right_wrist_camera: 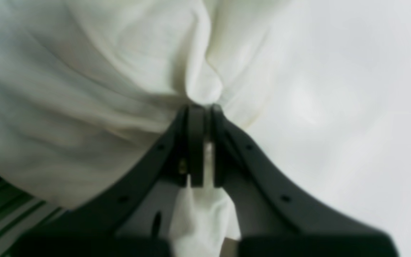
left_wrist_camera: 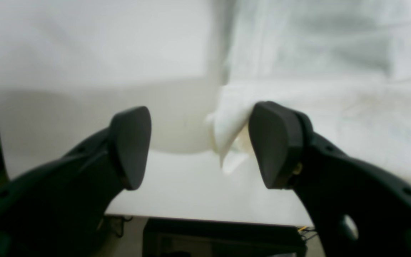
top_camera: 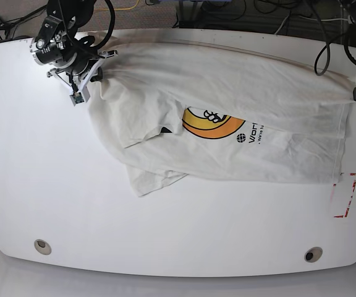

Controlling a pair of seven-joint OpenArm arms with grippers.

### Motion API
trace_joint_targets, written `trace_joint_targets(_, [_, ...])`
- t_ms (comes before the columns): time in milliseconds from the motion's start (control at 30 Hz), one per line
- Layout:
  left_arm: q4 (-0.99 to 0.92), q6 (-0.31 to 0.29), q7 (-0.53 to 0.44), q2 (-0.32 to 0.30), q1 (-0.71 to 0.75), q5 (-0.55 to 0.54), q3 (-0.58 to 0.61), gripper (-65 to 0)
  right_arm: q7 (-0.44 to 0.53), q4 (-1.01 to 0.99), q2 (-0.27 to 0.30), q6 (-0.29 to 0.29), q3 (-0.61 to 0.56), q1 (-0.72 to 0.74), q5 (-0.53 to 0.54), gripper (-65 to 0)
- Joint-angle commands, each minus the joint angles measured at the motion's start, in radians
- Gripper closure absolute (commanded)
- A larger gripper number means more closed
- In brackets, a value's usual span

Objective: Fold the T-shirt properly
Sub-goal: 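Open the left gripper and move it along the shirt edge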

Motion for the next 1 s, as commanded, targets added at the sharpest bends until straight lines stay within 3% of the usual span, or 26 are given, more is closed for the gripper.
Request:
trace_joint_targets(0, [0.015, -0.001, -0.022, -0.024, -0.015, -0.093, 0.001, -42.4, 0.015, 0.013, 0.004, 0.001, 0.002, 0.015, 0.008, 0.0])
trace_joint_targets(367, [0.063, -0.001, -0.022, -0.065, -0.018, -0.261, 0.001, -42.2, 0.015, 0.013, -0.016, 0.001, 0.002, 0.016, 0.005, 0.0])
trace_joint_targets(800, [-0.068, -0.001, -0.031, -0.039, -0.160, -0.104, 0.044, -42.4, 0.015, 0.012, -0.023, 0.001, 0.001, 0.022, 0.005, 0.0])
trace_joint_targets(967, [-0.115, -0.001, -0.097, -0.036, -0.222, -0.015, 0.099, -42.2, 0.015, 0.012, -0.023, 0.001, 0.001, 0.035, 0.004, 0.0])
